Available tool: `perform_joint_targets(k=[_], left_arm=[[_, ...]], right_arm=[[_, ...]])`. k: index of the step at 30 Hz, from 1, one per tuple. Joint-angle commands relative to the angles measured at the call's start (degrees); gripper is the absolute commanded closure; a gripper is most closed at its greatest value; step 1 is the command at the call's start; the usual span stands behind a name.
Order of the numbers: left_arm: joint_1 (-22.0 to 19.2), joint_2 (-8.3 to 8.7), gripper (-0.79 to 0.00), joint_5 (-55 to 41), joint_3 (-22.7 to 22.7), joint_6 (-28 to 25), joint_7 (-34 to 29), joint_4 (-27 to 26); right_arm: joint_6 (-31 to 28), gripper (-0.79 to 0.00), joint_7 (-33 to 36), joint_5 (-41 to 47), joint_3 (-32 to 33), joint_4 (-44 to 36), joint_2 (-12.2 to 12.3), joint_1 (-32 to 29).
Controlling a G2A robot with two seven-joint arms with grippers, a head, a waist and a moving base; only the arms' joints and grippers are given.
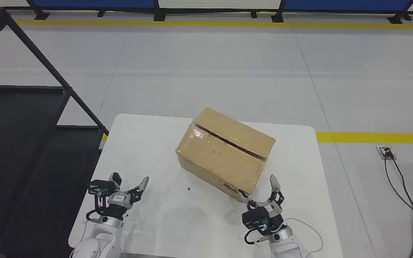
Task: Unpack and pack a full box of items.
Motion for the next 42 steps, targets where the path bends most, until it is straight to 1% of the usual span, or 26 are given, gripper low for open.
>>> perform_joint_targets(k=[1,7,10,11,14,18,19,20,25,26,33,36,37,39,42], left_arm=[[-0.1,0.02,-0.785,0.0,-0.2,-0.2,-0.1,0.1],[-0.8,0.11,-0.785,0.6,-0.5,-1.0,-1.3,0.4],[-1.6,0.11,-0.785,0.0,-0.4,-1.6,-2.6,1.0],[-2.0,0.1,-0.785,-0.2,-0.4,-1.8,-2.9,1.3],[-3.5,0.08,-0.785,-0.4,-0.2,-1.9,-3.9,2.3],[-6.8,0.03,-0.785,0.2,0.3,-1.6,-5.1,3.9],[-7.8,0.02,-0.785,0.6,0.5,-1.5,-5.4,4.3],[-8.9,0.0,-0.785,1.4,0.9,-1.3,-5.6,4.9],[-14.6,-0.27,-0.785,1.9,3.0,-1.5,-7.8,7.9],[-15.5,-0.31,-0.785,2.3,3.4,-1.3,-9.1,8.6],[-15.7,-0.31,-0.785,2.6,3.6,-1.2,-9.6,8.8],[-15.1,-0.34,-0.785,2.6,3.8,-0.9,-9.6,8.4],[-15.5,-0.41,-0.785,2.6,3.9,-0.2,-9.8,8.8],[-17.7,-0.7,-0.785,2.9,5.1,1.6,-10.2,10.4],[-22.4,-1.31,-0.785,3.6,7.9,2.9,-10.1,15.0]], right_arm=[[-0.3,-0.785,0.3,0.4,0.7,-0.4,0.0,0.0],[-0.9,-0.785,1.3,3.5,3.2,-1.3,0.1,-0.4],[-2.6,-0.785,-0.2,6.7,4.3,-2.2,0.1,-1.0],[-4.4,-0.785,-1.5,9.2,4.5,-2.9,0.1,-1.4],[-12.6,-0.785,-5.9,18.5,6.3,-4.7,0.3,-2.8],[-28.5,-0.785,-11.7,31.3,9.3,-6.7,0.9,-4.4],[-30.9,-0.785,-12.2,33.4,10.3,-6.8,1.0,-4.8],[-30.6,-0.785,-11.8,34.3,11.5,-7.2,1.1,-5.2],[-30.6,-0.785,-11.8,34.3,11.5,-7.2,1.1,-5.2],[-30.6,-0.785,-11.8,34.3,11.5,-7.2,1.1,-5.2],[-30.7,-0.785,-11.5,34.5,11.4,-7.2,1.1,-5.3],[-29.9,-0.785,-7.8,39.0,11.1,-7.0,0.8,-3.8],[-29.3,-0.785,-6.3,40.4,11.0,-6.6,0.7,-2.9],[-28.5,-0.785,-3.1,43.4,10.7,-5.5,0.4,-0.8],[-29.3,-0.785,-0.2,47.6,11.0,-3.5,0.2,2.1]])
